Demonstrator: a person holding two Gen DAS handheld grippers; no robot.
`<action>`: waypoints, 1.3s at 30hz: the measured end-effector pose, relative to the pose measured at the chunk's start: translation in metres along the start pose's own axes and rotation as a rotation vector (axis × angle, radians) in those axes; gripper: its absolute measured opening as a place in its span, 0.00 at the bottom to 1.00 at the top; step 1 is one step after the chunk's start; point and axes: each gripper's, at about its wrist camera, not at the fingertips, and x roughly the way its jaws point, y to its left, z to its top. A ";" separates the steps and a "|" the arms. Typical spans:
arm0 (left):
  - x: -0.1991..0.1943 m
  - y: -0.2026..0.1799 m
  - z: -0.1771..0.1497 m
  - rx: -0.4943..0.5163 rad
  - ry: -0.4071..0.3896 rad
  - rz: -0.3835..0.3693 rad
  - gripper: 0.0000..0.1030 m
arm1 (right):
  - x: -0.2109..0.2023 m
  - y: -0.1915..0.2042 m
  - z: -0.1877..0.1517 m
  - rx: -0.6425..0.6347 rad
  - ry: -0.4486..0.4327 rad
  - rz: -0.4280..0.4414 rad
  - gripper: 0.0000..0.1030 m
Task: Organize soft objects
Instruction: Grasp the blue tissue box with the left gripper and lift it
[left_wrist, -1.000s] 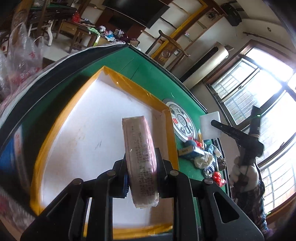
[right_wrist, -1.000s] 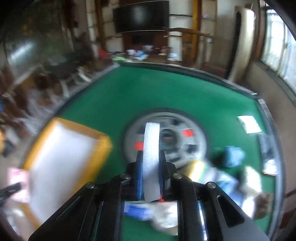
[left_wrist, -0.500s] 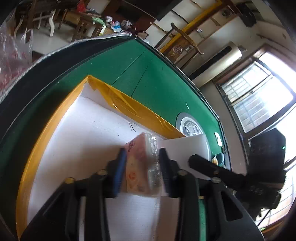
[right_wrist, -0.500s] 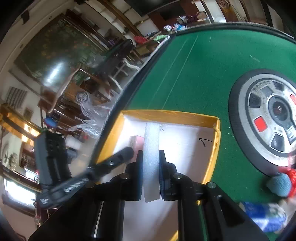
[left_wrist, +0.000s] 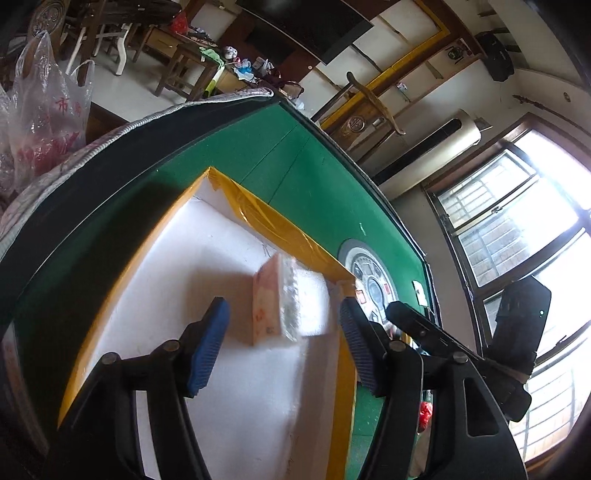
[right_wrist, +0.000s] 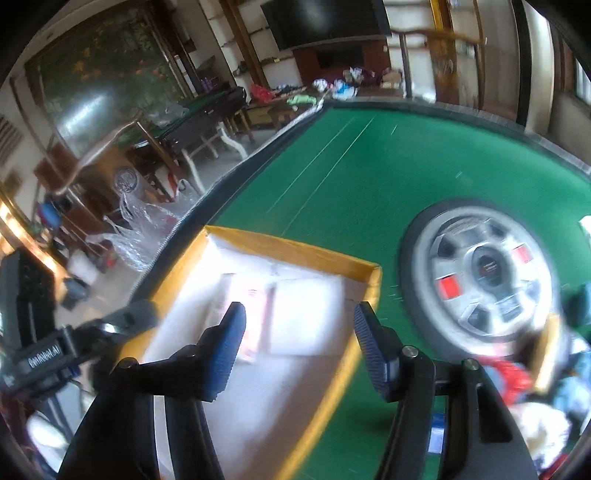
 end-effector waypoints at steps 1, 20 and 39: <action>-0.003 -0.003 -0.003 0.004 -0.002 -0.006 0.61 | -0.009 -0.001 -0.001 -0.015 -0.015 -0.028 0.55; 0.033 -0.114 -0.094 0.232 0.150 -0.024 0.65 | -0.145 -0.186 -0.100 0.232 -0.401 -0.494 0.98; 0.103 -0.227 -0.159 1.221 0.149 0.152 0.65 | -0.143 -0.244 -0.141 0.383 -0.372 -0.418 0.98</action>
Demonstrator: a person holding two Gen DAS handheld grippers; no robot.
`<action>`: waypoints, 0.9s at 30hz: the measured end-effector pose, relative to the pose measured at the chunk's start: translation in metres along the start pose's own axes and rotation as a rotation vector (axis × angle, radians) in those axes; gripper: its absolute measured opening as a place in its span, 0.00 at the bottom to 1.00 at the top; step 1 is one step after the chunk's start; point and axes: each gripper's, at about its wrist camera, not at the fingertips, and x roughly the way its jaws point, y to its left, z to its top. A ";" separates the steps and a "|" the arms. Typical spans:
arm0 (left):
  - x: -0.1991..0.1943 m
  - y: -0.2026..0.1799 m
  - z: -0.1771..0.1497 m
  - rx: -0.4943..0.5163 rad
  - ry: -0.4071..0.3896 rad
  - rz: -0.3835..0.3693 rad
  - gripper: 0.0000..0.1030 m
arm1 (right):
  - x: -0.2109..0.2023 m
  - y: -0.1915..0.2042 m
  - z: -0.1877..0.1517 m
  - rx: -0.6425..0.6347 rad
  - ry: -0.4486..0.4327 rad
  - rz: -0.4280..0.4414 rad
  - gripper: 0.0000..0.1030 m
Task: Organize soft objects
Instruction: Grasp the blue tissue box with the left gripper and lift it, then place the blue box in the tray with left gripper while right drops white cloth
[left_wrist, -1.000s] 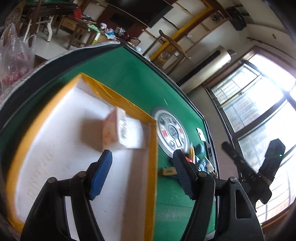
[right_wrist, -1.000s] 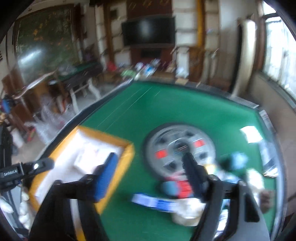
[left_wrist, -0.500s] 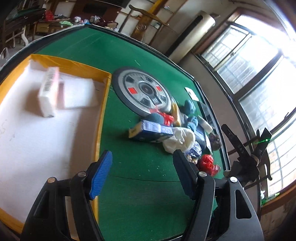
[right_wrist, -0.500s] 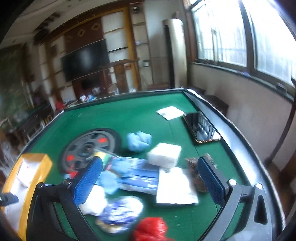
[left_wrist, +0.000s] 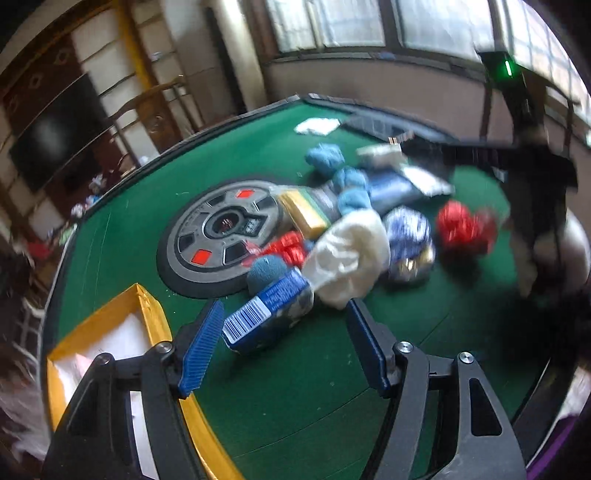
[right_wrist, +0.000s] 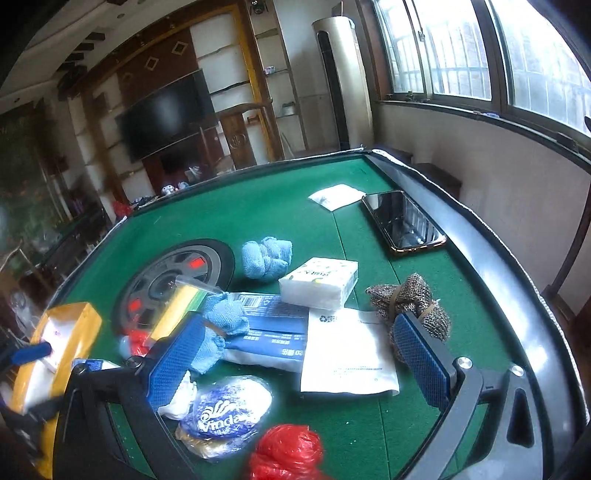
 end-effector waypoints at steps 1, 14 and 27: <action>0.005 -0.002 0.000 0.031 0.016 0.007 0.65 | 0.002 0.000 0.000 0.005 0.005 0.004 0.98; 0.063 -0.009 0.003 0.111 0.169 0.024 0.24 | 0.015 -0.001 -0.001 0.006 0.051 -0.024 0.98; -0.034 0.047 -0.025 -0.421 0.000 -0.188 0.17 | 0.017 -0.010 -0.001 0.041 0.064 -0.024 0.98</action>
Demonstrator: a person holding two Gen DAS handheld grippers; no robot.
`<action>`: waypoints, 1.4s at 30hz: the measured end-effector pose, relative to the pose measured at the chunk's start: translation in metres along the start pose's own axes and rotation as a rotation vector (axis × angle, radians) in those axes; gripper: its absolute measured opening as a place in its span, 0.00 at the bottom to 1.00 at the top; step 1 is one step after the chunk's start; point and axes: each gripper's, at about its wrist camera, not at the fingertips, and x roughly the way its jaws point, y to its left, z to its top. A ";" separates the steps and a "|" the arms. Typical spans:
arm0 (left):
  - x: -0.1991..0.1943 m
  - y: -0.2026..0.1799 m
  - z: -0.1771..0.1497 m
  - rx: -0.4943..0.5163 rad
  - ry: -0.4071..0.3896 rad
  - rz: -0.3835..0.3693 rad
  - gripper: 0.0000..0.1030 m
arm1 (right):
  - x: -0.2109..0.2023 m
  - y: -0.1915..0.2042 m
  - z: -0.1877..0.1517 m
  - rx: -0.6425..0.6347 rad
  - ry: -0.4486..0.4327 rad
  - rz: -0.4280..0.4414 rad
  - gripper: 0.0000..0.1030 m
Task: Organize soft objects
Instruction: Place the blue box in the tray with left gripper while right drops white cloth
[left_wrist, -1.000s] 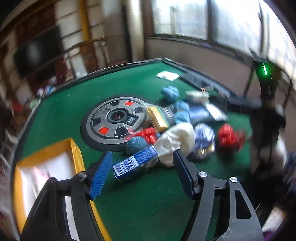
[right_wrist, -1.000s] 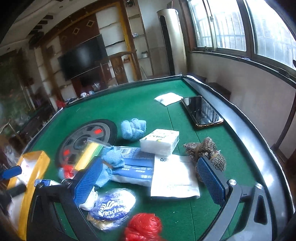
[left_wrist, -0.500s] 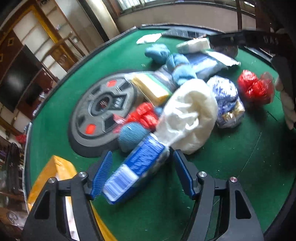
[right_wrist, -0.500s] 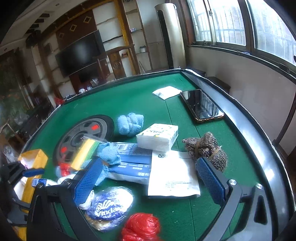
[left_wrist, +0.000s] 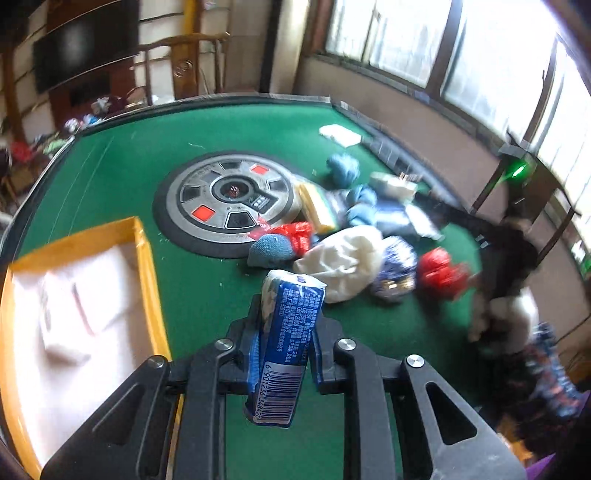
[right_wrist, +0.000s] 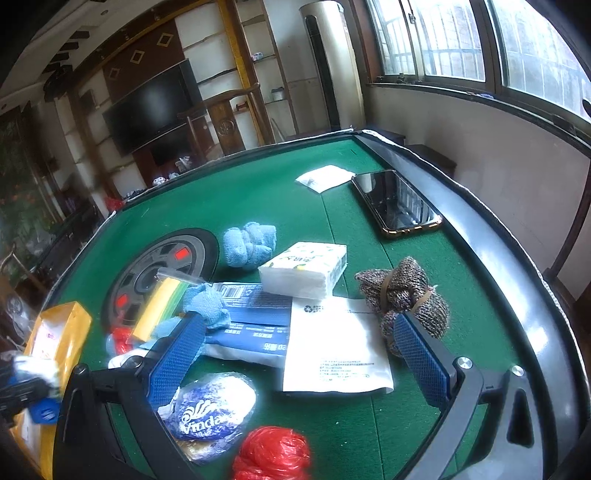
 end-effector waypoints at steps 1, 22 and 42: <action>-0.008 0.003 -0.003 -0.023 -0.018 -0.005 0.17 | 0.000 -0.001 0.000 0.005 0.001 0.001 0.98; -0.095 0.128 -0.094 -0.429 -0.166 0.111 0.18 | 0.039 0.124 -0.027 -0.312 0.273 0.108 0.40; -0.016 0.225 -0.027 -0.510 -0.028 0.250 0.23 | -0.035 0.210 -0.028 -0.325 0.281 0.468 0.26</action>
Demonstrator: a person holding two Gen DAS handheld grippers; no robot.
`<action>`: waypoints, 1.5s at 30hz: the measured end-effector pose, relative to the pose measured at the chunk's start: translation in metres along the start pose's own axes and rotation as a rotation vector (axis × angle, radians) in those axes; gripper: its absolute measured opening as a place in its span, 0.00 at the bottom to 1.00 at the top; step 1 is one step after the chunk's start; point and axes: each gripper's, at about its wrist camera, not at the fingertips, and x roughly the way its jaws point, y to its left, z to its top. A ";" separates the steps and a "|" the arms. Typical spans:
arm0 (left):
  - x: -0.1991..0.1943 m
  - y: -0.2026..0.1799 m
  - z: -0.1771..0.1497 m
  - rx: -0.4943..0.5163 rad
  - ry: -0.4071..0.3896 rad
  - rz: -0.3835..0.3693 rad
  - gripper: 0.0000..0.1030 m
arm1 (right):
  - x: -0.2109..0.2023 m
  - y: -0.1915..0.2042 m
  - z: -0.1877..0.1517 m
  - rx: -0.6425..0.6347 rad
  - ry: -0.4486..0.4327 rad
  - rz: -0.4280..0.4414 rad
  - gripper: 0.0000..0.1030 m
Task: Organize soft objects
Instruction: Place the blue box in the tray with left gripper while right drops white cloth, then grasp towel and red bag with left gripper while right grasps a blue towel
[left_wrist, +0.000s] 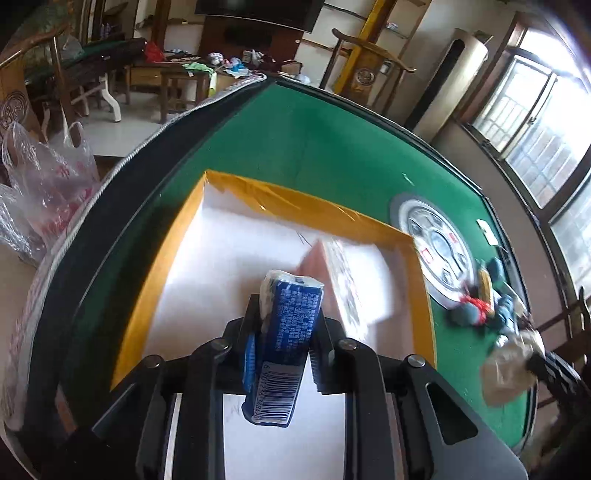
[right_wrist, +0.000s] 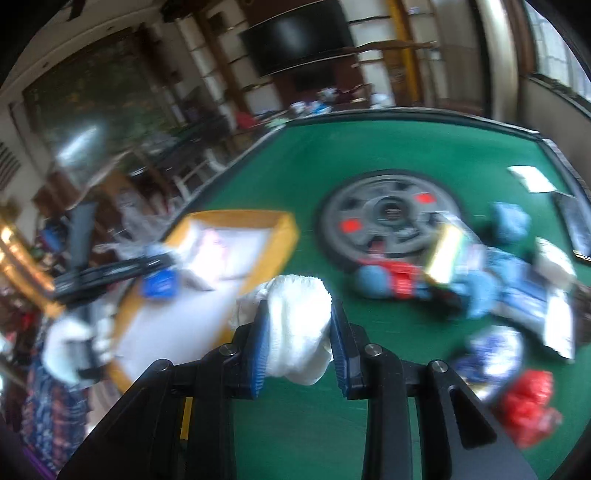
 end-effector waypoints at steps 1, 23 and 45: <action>0.005 0.002 0.004 -0.009 -0.002 0.006 0.25 | 0.006 0.009 0.001 -0.009 0.010 0.012 0.26; -0.076 0.019 -0.034 -0.074 -0.109 -0.082 0.54 | 0.122 0.101 0.016 -0.188 0.167 -0.019 0.54; -0.091 -0.086 -0.110 -0.009 -0.067 -0.257 0.64 | 0.019 -0.082 0.033 0.069 0.013 -0.225 0.63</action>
